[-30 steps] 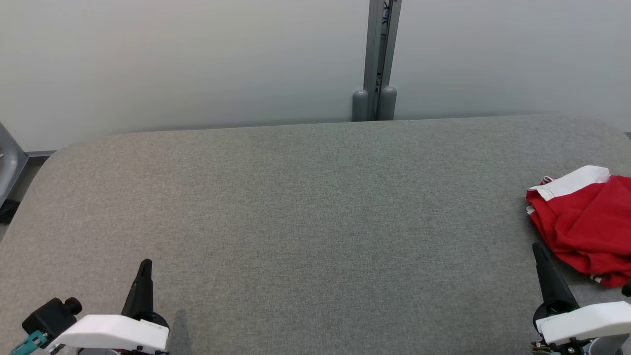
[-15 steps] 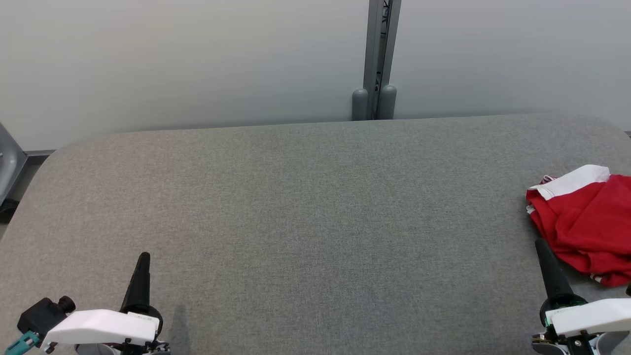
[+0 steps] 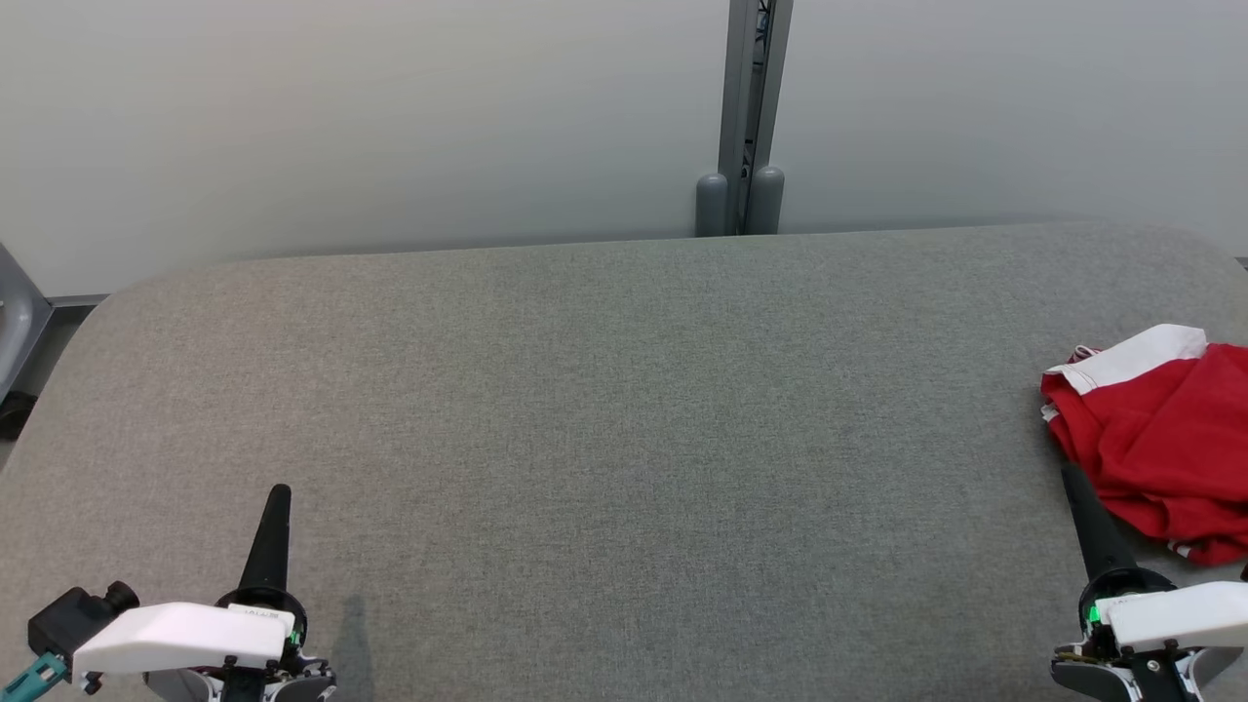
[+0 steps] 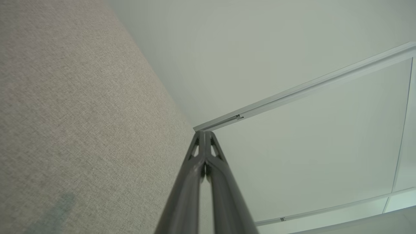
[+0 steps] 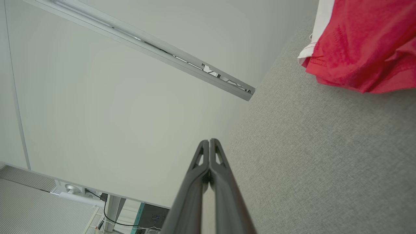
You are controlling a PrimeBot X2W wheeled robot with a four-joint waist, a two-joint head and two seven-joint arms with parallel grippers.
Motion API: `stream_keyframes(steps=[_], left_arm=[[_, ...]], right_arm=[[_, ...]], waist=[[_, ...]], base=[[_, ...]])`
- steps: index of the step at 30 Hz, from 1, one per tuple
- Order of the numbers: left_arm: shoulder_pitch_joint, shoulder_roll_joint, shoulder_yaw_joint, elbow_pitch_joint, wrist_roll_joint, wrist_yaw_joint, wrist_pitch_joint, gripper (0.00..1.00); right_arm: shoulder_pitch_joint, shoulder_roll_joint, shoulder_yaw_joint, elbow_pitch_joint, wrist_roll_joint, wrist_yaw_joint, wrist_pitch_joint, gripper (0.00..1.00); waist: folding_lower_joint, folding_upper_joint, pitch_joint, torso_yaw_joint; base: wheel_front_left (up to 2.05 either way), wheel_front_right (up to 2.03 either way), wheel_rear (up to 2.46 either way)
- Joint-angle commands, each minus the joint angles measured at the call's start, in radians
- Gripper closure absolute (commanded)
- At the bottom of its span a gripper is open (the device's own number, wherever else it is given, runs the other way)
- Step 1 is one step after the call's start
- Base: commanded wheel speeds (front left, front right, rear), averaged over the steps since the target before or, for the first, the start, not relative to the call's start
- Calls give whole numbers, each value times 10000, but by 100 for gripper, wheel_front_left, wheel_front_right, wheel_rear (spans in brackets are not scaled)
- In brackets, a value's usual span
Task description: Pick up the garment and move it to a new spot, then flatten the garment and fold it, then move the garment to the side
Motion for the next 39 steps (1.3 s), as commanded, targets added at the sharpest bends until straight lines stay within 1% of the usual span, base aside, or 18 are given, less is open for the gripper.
stream_keyframes(steps=[1,16,39], left_arm=[[-302,15,113,-40,-185,-113,47,100],[-501,-164,428,101,-1307,-417,337,100],[-737,-417,848,297,-2732,-816,715,100]], right_arm=[[-221,-33,-53,-17,250,4,91,100],[-401,-15,-140,217,1548,4,246,100],[-628,11,-233,535,3251,5,448,100]], waist=[[0,0,2,-1],[0,0,32,-8],[0,0,78,-20]], base=[[0,0,0],[0,0,0],[0,0,0]])
